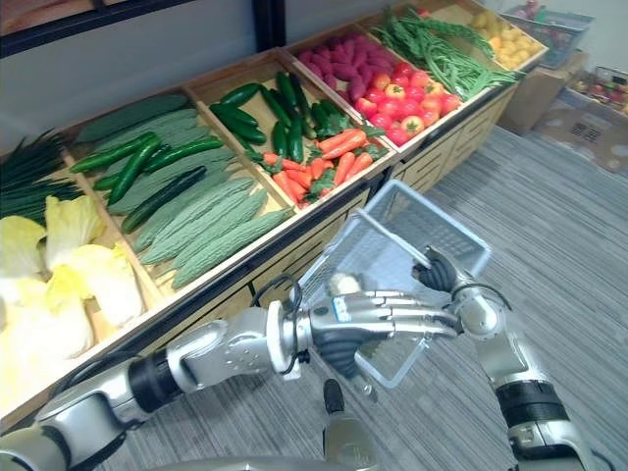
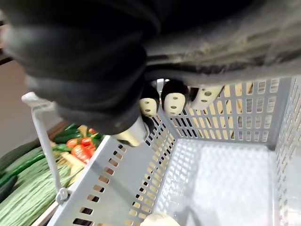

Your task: Pick vegetable in the basket

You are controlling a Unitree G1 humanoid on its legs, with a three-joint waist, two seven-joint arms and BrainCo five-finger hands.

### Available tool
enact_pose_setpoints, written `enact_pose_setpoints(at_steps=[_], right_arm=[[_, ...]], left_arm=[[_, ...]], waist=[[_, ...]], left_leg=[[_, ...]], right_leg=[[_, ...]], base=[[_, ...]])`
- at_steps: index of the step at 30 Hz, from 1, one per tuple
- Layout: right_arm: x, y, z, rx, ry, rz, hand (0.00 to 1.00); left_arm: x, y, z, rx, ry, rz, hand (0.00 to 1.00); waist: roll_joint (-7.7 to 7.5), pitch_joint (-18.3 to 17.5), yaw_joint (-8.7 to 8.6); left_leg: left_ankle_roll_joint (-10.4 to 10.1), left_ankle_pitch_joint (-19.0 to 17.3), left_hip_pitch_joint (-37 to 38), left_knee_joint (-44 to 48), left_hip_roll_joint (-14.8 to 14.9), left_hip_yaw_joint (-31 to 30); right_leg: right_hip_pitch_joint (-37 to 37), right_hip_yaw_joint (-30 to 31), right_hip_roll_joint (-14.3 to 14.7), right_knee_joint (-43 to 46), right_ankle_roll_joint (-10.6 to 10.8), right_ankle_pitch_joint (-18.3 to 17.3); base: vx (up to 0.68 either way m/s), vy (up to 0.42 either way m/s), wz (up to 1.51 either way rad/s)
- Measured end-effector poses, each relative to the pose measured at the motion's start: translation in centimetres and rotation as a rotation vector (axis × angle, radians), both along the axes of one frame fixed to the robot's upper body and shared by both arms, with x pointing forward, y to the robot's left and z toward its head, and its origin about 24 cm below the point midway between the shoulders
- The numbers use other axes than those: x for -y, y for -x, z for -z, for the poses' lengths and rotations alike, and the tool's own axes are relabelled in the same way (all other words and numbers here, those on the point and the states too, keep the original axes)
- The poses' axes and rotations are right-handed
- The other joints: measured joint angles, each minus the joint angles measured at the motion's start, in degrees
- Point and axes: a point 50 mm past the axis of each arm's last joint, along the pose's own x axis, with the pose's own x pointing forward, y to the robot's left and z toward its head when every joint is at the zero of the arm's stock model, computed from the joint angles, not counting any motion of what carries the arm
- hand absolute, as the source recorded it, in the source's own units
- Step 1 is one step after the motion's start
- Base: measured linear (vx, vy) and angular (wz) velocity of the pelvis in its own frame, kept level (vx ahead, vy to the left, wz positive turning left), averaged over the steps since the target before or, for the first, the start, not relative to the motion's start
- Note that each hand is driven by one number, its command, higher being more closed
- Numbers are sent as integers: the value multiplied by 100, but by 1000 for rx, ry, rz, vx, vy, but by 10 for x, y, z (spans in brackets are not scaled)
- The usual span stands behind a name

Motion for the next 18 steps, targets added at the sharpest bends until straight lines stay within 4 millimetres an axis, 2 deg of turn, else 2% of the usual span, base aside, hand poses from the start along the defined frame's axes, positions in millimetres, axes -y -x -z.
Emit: enact_pose_setpoints(at_steps=[4,7,8,9,10,11,13,14,16,17,18], right_arm=[[32,24,17,-9,-55,221,100],[64,67,41,-36,-123,459,100],[72,86,53,-49,-158,550,100],[75,96,59,-56,-179,597,100],[78,114,71,-69,-228,681,100],[80,124,77,-77,-248,724,100],[81,165,108,-134,-351,912,100],[79,176,118,-152,-384,965,100],[63,209,152,-256,-505,1130,100],[58,215,159,-279,-532,1161,100],[48,225,171,-323,-574,1211,100]], left_arm=[[-27,9,-3,-114,21,6,0],[-53,9,-17,-157,114,-75,0],[-65,6,-24,-141,159,-140,0],[-72,5,-26,-133,180,-178,0],[-89,1,-30,-121,225,-276,0],[-99,-1,-32,-116,255,-338,0],[-145,-12,-34,-102,415,-643,0],[-158,-15,-34,-93,472,-730,0],[-209,-23,-25,-82,740,-1106,0],[-221,-23,-21,-79,789,-1199,0],[-241,-19,-11,-70,850,-1361,0]], waist=[[9,-8,85],[20,-26,292],[26,-38,329],[24,-45,340],[13,-79,408],[10,-87,441],[-76,-285,481],[-98,-352,502],[-228,-490,659],[-234,-497,663],[-240,-496,682]], left_leg=[[44,10,-198,2,-27,-491],[193,103,-541,-10,-93,-1177],[257,157,-685,-32,-133,-1497],[305,195,-749,-41,-160,-1638],[362,278,-845,-132,-246,-1897],[391,329,-862,-204,-295,-2011],[489,518,-1059,-462,-534,-2544],[505,568,-1112,-538,-601,-2659],[571,808,-1190,-844,-836,-3038],[586,860,-1219,-904,-864,-3133],[604,984,-1237,-1013,-930,-3304]], right_leg=[[152,-453,-209,1,44,-39],[289,-1111,-462,-3,72,-72],[371,-1422,-564,-3,87,-84],[412,-1560,-612,-2,96,-90],[475,-1811,-702,-9,96,-91],[524,-1915,-749,-20,96,-91],[648,-2334,-878,-164,96,-92],[695,-2411,-914,-246,97,-92],[841,-2635,-1001,-507,120,-84],[865,-2704,-1017,-521,121,-84],[902,-2799,-1043,-527,121,-84]], base=[[-69,-14,66],[-41,-6,108],[-26,14,130],[-22,23,122],[-6,22,91],[-4,31,105],[29,30,108],[70,38,101],[56,33,86],[22,16,80],[30,33,78]])
